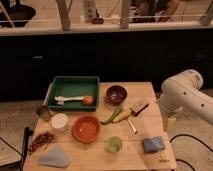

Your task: Wipe red bowl with sponge

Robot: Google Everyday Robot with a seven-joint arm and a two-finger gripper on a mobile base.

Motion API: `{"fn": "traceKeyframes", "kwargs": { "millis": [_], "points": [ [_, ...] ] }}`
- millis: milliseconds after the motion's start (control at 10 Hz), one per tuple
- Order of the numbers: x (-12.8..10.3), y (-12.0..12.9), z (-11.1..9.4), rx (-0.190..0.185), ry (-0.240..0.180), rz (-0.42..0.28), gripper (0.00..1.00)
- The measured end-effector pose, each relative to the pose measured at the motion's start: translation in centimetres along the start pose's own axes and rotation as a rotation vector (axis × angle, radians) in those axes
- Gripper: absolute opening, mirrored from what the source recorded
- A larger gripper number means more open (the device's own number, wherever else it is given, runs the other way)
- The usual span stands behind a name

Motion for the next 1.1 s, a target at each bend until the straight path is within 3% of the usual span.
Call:
{"fn": "traceKeyframes", "kwargs": {
  "millis": [900, 1100],
  "points": [
    [-0.4, 3.5, 2.1, -0.014, 0.009, -0.124, 0.8],
    [-0.5, 5.1, 3.5, -0.016, 0.006, -0.163, 0.8]
  ]
}}
